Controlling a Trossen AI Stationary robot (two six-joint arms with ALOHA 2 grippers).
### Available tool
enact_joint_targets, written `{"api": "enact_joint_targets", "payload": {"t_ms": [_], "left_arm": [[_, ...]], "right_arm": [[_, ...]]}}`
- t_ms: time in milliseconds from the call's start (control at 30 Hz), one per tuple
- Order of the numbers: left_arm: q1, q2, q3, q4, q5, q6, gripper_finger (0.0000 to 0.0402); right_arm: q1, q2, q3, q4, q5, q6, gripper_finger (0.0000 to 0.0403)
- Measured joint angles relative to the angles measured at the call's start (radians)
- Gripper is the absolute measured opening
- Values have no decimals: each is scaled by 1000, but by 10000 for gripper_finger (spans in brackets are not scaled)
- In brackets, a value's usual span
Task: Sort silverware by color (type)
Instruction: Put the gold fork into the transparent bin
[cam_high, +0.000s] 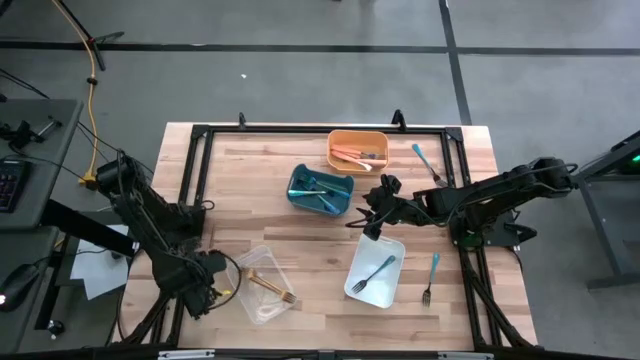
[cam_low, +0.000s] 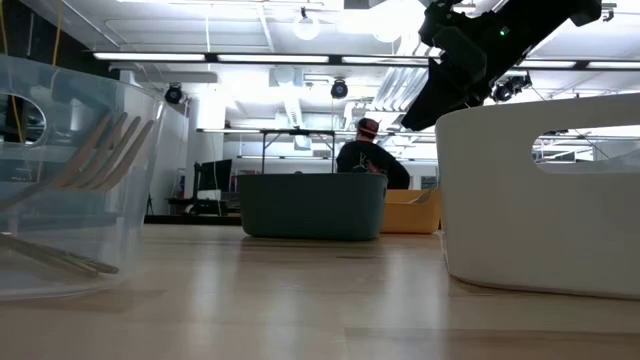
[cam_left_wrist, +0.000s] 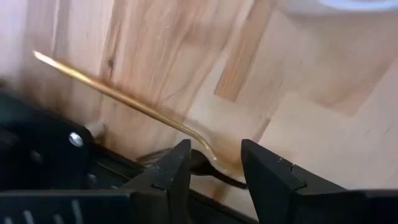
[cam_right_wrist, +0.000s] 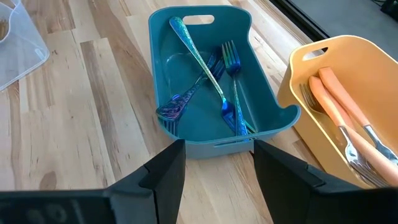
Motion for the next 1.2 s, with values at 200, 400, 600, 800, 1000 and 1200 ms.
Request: {"api": "enact_joint_targets", "payload": {"t_ms": [200,400,600,800,1000,1200], "left_arm": [[0,-54,-83,29,87,-262,132],[1,-75,-115,97,164,-307,132],[21,-104,-115,112,167,-274,132],[34,-149,-116,67,107,-311,132],[34,-142,-137,107,116,-410,132],[34,-132,-169,178,136,-406,132]], "right_arm": [[0,0,0,0,0,-1,183],[0,0,0,0,1,-2,183],[-1,0,0,0,13,-2,183],[-1,0,0,0,22,-2,183],[-1,0,0,0,22,-2,183],[-1,0,0,0,22,-2,183]]}}
